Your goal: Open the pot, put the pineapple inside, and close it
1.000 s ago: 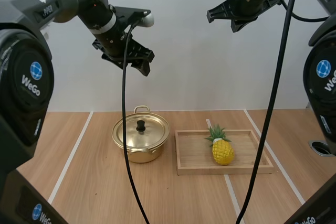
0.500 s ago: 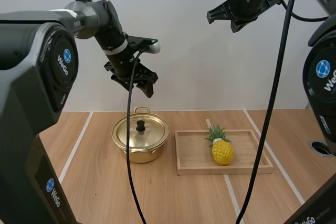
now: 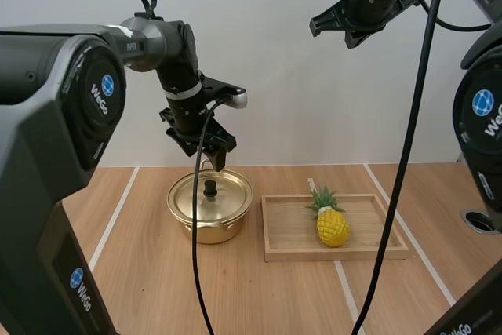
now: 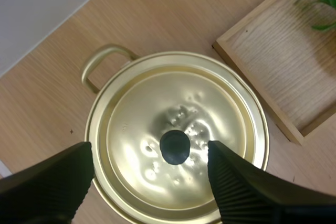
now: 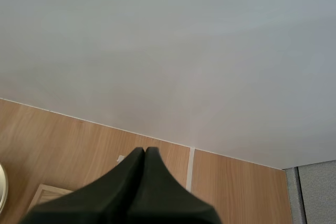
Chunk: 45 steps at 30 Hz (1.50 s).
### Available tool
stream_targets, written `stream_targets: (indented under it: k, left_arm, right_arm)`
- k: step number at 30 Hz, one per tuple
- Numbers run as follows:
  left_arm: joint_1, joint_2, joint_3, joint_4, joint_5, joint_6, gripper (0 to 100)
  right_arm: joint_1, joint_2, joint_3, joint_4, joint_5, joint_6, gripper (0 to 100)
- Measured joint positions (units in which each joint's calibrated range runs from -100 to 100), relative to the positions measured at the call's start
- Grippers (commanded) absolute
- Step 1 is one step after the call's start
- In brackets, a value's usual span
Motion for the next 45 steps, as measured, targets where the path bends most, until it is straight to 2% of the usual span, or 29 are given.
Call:
stream_targets:
  k: [9,45]
  left_arm:
    - [0.00,0.0,3.8,-0.7,0.0,1.0,100]
    - [0.00,5.2,6.1,-2.0,0.0,3.2,100]
  right_arm:
    - [0.0,0.0,0.0,0.0,0.0,0.0,0]
    - [0.0,0.0,0.0,0.0,0.0,-0.2,0]
